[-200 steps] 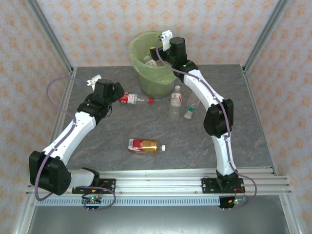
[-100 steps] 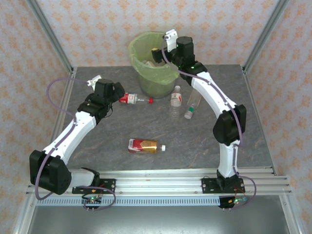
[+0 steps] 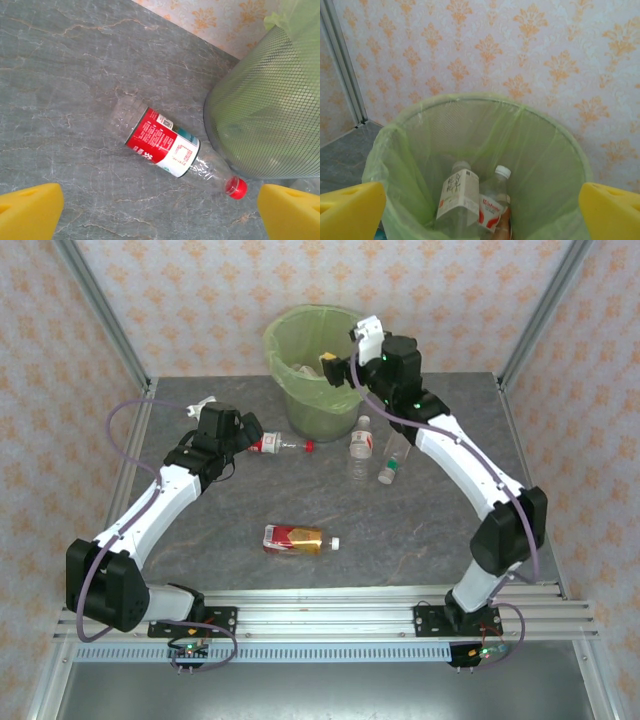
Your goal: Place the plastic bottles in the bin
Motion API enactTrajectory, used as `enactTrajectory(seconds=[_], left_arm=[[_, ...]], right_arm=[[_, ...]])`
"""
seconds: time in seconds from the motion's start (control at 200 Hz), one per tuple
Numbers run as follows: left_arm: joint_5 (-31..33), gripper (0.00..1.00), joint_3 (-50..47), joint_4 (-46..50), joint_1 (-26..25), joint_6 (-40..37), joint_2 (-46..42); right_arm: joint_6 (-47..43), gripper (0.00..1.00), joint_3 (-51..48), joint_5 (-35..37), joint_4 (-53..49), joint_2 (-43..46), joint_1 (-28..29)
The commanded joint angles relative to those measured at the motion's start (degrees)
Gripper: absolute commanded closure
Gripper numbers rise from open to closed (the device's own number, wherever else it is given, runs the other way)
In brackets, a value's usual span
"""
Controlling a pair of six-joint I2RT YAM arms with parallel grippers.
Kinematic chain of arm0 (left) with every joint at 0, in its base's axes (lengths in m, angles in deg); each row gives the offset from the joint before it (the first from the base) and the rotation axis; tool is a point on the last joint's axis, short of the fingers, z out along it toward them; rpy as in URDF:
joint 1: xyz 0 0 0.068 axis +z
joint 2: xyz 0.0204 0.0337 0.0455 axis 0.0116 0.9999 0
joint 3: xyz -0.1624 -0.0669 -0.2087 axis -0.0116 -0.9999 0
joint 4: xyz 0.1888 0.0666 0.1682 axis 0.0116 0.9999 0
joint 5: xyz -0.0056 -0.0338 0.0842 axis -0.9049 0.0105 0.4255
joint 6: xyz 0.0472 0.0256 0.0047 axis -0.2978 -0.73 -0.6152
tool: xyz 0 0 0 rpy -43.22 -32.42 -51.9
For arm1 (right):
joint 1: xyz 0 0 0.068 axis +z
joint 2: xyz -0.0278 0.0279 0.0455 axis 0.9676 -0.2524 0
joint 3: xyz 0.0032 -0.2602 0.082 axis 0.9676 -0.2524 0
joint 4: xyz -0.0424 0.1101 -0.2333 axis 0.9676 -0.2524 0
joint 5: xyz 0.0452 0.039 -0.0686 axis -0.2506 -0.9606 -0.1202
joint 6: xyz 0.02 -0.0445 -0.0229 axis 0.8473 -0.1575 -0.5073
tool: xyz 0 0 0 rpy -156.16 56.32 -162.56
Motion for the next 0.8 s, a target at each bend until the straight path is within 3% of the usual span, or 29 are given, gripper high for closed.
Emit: enactTrajectory(seconds=[0.0, 0.24, 0.44, 0.661, 0.791], left_arm=[[-2.2, 0.0, 0.0, -0.1, 0.6, -2.4, -0.5], [-6.0, 0.0, -0.1, 2.4, 0.5, -4.1, -0.2], [-12.7, 0.0, 0.0, 5.9, -1.0, -11.7, 0.5], [-10.6, 0.0, 1.0, 11.1, -9.9, -21.4, 1.8], [-13.7, 0.0, 1.4, 14.1, -14.8, -26.9, 1.8]], right_arm=[[3.0, 0.01, -7.2, 2.4, 7.9, 5.8, 0.6], [6.3, 0.01, -24.3, 6.5, 13.4, 15.7, 0.6], [10.0, 0.01, -35.2, 10.2, 16.7, 20.9, 0.6], [15.3, 0.01, -42.4, 14.9, 20.1, 21.9, 0.6], [17.2, 0.01, -44.1, 15.7, 20.2, 21.3, 0.5]])
